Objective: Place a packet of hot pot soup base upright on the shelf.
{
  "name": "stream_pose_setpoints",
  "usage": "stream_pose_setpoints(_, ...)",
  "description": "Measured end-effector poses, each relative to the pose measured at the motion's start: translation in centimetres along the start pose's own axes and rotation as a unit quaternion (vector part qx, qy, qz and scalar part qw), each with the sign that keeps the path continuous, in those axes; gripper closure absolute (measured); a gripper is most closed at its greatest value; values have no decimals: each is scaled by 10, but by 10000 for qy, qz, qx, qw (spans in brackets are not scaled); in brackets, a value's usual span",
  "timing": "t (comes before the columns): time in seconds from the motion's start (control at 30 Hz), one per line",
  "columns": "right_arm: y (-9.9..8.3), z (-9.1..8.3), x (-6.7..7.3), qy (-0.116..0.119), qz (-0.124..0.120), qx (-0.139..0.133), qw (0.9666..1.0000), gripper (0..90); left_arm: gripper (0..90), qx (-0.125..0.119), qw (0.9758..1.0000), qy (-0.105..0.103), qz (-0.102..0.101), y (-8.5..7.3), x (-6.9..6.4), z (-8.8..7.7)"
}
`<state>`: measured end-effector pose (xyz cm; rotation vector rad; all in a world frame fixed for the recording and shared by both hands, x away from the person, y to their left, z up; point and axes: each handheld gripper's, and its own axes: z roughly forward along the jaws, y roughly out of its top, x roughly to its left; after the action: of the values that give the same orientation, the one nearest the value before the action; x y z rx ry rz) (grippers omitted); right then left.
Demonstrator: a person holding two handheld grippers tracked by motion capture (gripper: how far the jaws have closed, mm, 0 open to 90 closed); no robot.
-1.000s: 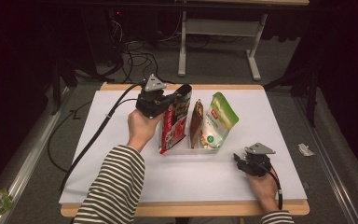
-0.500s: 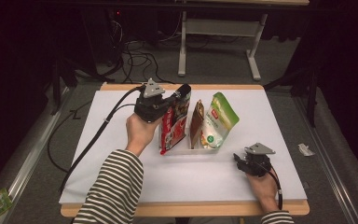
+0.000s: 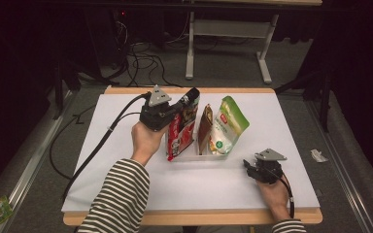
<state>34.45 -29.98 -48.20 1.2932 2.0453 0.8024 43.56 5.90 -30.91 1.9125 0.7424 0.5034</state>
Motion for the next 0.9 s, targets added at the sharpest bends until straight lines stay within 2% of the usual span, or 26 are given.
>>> stream_pose_setpoints(0.13,0,0,0,29,11,15,10000,457,882,17,10000,34,-82,2,6,1)
stream_pose_setpoints(0.23,0,0,0,26,12,16,10000,457,819,-54,9999,22,-113,3,8,0)
stream_pose_setpoints(0.7,0,0,0,28,13,17,10000,457,611,-81,10000,36,3,4,9,-9)
stream_pose_setpoints(0.8,0,0,0,29,17,18,10000,457,590,-54,10000,47,63,4,9,-13)
stream_pose_setpoints(0.9,0,0,0,29,19,19,10000,457,580,-56,10000,44,15,4,9,-19)
